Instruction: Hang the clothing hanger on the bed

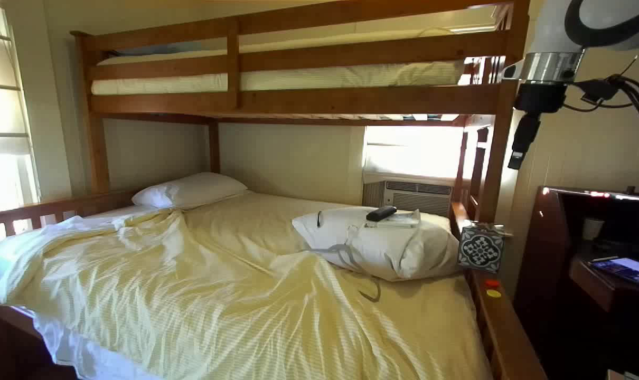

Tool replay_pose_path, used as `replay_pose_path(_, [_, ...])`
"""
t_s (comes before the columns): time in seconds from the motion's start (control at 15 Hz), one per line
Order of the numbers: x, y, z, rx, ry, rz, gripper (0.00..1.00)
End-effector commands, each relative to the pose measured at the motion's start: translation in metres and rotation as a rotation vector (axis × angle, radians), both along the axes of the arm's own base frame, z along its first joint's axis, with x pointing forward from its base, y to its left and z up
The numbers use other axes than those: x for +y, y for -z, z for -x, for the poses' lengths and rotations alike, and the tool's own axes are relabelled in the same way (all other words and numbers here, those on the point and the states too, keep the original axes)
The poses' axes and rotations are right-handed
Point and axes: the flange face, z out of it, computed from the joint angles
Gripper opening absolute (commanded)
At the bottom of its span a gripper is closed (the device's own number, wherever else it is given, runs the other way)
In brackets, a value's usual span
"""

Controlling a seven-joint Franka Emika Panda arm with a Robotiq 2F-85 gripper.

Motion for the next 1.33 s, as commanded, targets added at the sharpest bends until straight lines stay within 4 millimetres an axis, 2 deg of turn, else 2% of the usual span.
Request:
replay_pose_path(0.0, [0.0,0.0,0.0,0.001,0.0,0.0,1.0])
replay_pose_path(1.2, [0.0,0.0,0.0,0.0,0.0,0.0,1.0])
replay_pose_path(1.27, [-0.001,0.002,-0.01,-0.02,0.025,-0.003,1.0])
